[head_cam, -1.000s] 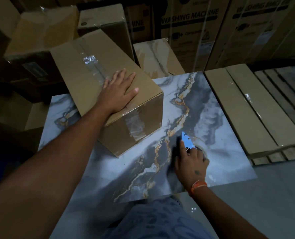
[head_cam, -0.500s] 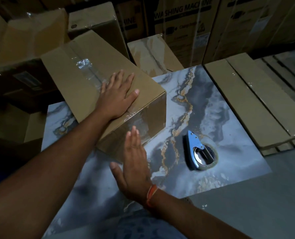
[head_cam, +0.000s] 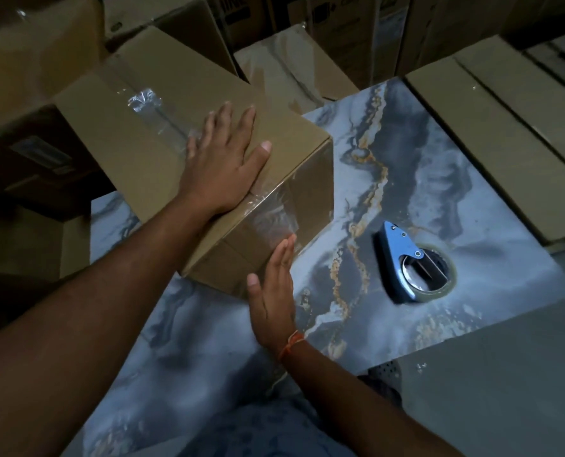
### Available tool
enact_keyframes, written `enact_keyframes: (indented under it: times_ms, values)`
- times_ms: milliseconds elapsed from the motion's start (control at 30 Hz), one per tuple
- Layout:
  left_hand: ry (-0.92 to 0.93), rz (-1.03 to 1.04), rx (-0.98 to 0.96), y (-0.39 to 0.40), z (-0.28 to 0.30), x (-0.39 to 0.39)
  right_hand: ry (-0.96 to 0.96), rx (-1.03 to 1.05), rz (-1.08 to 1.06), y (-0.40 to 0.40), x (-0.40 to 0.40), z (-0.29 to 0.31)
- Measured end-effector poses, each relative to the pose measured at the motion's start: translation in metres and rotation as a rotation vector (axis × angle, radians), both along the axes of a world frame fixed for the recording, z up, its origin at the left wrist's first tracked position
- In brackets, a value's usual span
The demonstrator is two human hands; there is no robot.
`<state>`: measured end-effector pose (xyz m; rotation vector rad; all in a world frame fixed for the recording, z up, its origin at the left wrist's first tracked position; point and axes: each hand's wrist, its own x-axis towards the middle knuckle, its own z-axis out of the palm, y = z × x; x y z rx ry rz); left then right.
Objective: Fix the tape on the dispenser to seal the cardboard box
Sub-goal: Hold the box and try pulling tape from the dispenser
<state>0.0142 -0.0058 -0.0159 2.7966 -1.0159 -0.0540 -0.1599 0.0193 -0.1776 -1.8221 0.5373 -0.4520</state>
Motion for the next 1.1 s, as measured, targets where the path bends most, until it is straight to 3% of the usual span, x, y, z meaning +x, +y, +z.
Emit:
enact_keyframes:
  times_ms: [367, 533, 667, 900, 1100]
  values:
    - [0.006, -0.009, -0.001, -0.001, 0.002, -0.001, 0.157, 0.321, 0.021, -0.014, 0.003, -0.002]
    - [0.032, -0.118, 0.034, 0.008, 0.009, 0.003, 0.203, 0.32, 0.051, -0.021, -0.001, 0.015]
    - [0.054, -0.278, 0.095, 0.037, 0.02, 0.039, 0.091, 0.141, 0.046, -0.015, -0.002, 0.048]
    - [0.03, -0.058, 0.155, 0.057, 0.025, 0.093, -0.156, -0.385, 0.095, -0.015, 0.004, 0.113]
    - [0.008, 0.013, 0.117, 0.052, 0.017, 0.087, -0.124, -0.52, 0.073, -0.022, 0.023, 0.117]
